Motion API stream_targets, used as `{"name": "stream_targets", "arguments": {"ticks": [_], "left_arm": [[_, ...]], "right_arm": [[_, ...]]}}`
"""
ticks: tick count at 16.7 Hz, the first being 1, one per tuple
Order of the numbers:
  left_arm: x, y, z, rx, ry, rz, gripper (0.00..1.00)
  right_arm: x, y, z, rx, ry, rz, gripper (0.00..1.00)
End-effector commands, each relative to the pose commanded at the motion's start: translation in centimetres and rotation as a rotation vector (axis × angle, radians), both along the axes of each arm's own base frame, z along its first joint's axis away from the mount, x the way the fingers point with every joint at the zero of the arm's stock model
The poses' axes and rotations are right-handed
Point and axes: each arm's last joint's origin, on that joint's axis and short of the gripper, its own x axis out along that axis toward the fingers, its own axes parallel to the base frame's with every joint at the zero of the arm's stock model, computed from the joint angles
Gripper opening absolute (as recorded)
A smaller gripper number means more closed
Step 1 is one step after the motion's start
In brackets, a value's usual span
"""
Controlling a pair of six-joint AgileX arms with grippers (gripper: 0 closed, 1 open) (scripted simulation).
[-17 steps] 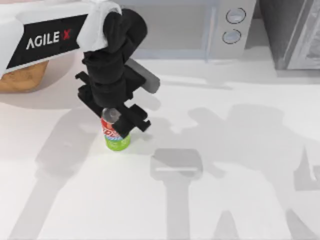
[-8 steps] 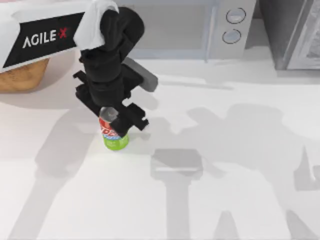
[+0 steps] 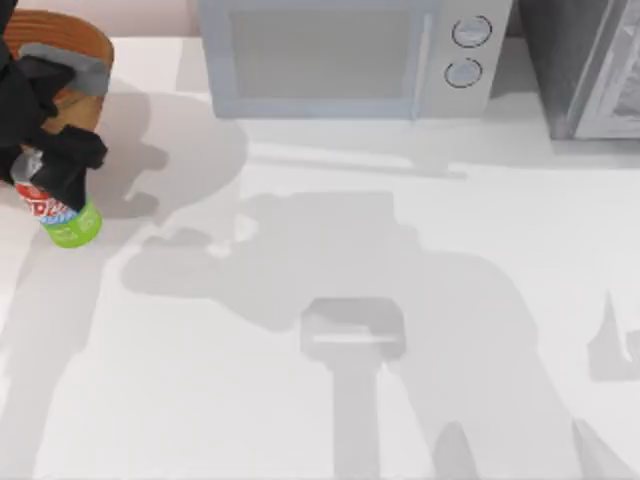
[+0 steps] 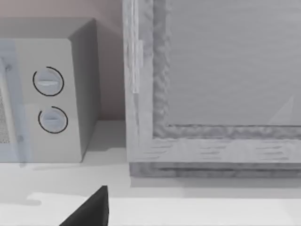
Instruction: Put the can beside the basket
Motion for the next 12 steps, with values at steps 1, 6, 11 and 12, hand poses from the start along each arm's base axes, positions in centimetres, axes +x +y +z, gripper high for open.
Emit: {"name": "stream_targets", "arguments": {"ticks": [1,6,11,12], "left_arm": [[0.0,3.0,0.3,0.0,-0.004,0.073,0.0],[-0.5,14.5,-0.7,0.068,-0.011,0.387,0.0],[0.6,16.8,-4.7,0.115,0.037,0.464,0.0],[0.6,16.8,-4.7,0.116,0.037,0.464,0.0]], "right_arm": [[0.0,0.0,0.0,0.0,0.0,0.0,1.0],[0.0,0.0,0.0,0.0,0.0,0.0,1.0],[0.0,0.0,0.0,0.0,0.0,0.0,1.0],[0.0,0.0,0.0,0.0,0.0,0.0,1.0]]}}
